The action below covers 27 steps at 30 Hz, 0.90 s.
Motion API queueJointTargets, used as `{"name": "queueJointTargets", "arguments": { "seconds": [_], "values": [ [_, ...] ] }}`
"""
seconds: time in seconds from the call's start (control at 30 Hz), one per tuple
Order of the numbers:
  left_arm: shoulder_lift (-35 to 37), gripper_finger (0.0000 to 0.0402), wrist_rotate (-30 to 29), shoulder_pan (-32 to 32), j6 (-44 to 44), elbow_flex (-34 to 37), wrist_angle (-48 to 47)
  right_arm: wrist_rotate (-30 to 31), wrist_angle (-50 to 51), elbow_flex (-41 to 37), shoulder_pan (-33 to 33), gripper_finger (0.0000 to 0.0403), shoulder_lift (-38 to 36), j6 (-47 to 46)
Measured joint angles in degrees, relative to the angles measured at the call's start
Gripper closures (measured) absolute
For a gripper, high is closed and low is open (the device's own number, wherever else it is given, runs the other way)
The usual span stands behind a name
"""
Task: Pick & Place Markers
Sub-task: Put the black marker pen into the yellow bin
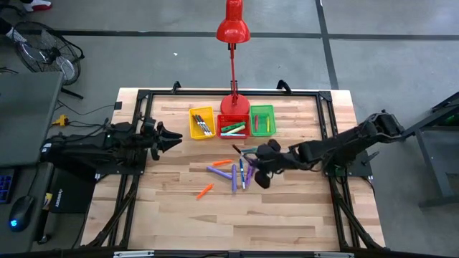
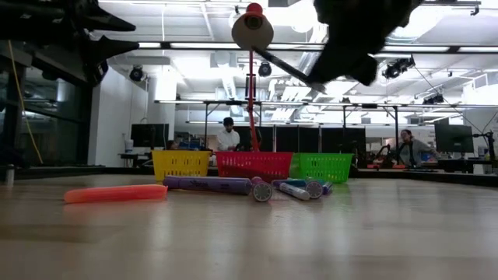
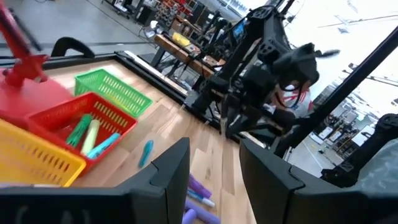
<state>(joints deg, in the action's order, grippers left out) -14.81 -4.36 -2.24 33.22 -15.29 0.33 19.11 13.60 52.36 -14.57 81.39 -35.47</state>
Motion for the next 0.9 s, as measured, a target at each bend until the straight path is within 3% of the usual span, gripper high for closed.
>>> {"name": "queueJointTargets", "arguments": {
  "seconds": [0.47, 0.6, 0.9],
  "values": [
    [-20.2, 0.0259, -6.3, 0.0, -7.0, -3.1, 21.6, -2.1, -22.8, 0.1, 8.9, 0.0388, 0.0, 12.2],
    [-28.0, 0.0233, -6.5, 0.0, -10.6, -6.9, 26.3, -4.3, -24.1, 0.1, 10.5, 0.0388, 0.0, 13.1],
    [-43.6, 0.0176, -5.4, 0.0, -16.3, -19.2, 26.5, -9.5, -30.1, 0.1, 13.6, 0.0388, -0.1, 15.8]
  ]
}}
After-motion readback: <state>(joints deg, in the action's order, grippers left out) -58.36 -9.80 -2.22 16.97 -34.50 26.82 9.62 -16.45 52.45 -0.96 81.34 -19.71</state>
